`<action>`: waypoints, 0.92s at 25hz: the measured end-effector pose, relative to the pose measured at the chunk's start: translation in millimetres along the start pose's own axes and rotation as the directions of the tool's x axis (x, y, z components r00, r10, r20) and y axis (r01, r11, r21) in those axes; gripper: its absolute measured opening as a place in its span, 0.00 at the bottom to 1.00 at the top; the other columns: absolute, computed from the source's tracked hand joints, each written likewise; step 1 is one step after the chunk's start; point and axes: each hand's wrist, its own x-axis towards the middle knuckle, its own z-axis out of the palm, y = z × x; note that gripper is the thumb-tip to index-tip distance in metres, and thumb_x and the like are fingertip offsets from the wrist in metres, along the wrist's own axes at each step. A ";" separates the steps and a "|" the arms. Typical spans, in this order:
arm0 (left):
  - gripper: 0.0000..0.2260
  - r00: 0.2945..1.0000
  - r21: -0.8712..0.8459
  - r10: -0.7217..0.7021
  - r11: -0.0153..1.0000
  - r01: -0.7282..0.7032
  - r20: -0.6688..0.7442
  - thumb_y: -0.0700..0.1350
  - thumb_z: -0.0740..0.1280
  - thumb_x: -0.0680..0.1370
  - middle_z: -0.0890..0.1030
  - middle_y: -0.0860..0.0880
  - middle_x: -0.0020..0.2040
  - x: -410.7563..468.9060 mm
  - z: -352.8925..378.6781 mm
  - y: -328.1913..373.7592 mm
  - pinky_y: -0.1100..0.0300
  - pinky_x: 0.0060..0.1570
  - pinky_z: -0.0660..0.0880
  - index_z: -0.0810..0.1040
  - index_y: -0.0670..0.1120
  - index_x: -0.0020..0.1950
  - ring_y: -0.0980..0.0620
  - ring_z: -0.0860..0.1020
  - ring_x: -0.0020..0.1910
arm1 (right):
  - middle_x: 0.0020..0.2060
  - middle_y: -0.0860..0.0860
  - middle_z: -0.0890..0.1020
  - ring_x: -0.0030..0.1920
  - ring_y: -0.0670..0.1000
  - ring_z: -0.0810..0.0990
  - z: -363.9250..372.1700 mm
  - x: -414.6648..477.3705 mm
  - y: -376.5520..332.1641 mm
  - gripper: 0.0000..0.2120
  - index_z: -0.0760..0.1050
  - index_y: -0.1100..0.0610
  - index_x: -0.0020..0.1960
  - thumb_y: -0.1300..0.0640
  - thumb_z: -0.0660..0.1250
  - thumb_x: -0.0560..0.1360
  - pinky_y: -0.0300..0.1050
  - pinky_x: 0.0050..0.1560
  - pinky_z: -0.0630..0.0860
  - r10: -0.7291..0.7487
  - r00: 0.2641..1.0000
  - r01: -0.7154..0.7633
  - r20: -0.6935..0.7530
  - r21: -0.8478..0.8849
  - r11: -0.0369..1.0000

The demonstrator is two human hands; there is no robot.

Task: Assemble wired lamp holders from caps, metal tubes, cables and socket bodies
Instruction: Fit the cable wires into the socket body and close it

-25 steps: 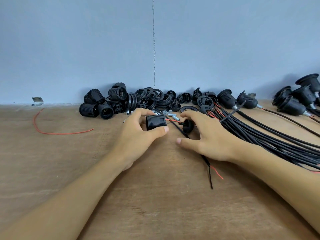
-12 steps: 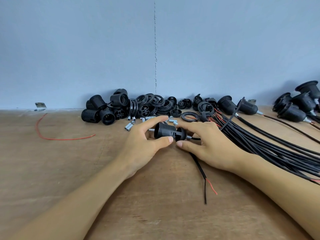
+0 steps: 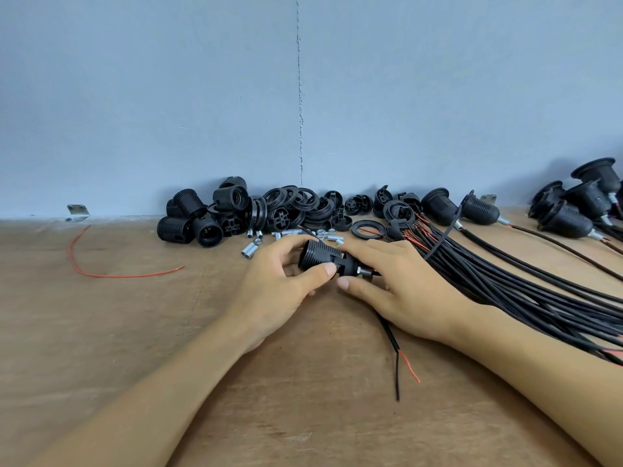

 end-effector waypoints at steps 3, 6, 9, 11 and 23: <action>0.09 1.000 0.028 0.006 1.000 -0.006 -0.001 0.46 0.74 0.78 0.87 0.54 0.47 -0.8 1.8 0.2 0.63 0.39 0.78 0.82 0.56 0.56 0.55 0.82 0.38 | 0.46 0.38 0.74 0.47 0.40 0.71 0.1 0.8 -1.2 0.22 0.72 0.52 0.72 0.45 0.64 0.81 0.44 0.52 0.69 0.001 1.000 -0.001 -0.031 0.003 1.000; 0.07 1.000 0.072 0.023 0.997 -0.022 -0.017 0.54 0.71 0.78 0.86 0.54 0.43 -0.7 5.0 1.7 0.65 0.37 0.78 0.82 0.57 0.55 0.56 0.82 0.35 | 0.47 0.44 0.82 0.48 0.44 0.78 -0.7 1.0 -2.7 0.24 0.73 0.54 0.70 0.41 0.61 0.80 0.44 0.52 0.72 0.039 0.996 -0.033 -0.080 0.069 0.997; 0.13 0.994 0.094 0.030 0.995 -0.021 -0.102 0.60 0.70 0.77 0.84 0.56 0.36 -1.0 7.6 4.2 0.64 0.34 0.78 0.80 0.59 0.60 0.52 0.84 0.33 | 0.39 0.46 0.82 0.43 0.45 0.76 -0.3 -0.2 -7.1 0.24 0.74 0.52 0.66 0.36 0.59 0.80 0.41 0.48 0.71 0.108 0.980 -0.090 -0.165 0.111 0.990; 0.13 0.993 0.089 0.048 0.995 -0.039 -0.103 0.62 0.69 0.77 0.84 0.54 0.36 -1.0 6.4 4.8 0.63 0.33 0.77 0.81 0.60 0.59 0.51 0.83 0.32 | 0.37 0.48 0.83 0.41 0.45 0.77 0.5 0.4 -8.1 0.22 0.74 0.51 0.63 0.37 0.56 0.81 0.40 0.50 0.72 0.128 0.977 -0.111 -0.171 0.107 0.988; 0.15 0.943 0.433 0.278 0.884 -0.177 -0.182 0.61 0.75 0.67 0.83 0.63 0.44 -7.5 22.1 3.5 0.64 0.42 0.76 0.78 0.60 0.51 0.62 0.81 0.45 | 0.32 0.37 0.83 0.37 0.42 0.81 3.7 3.7 -14.0 0.20 0.78 0.52 0.54 0.38 0.58 0.78 0.41 0.44 0.74 0.237 0.951 -0.176 -0.197 0.286 0.942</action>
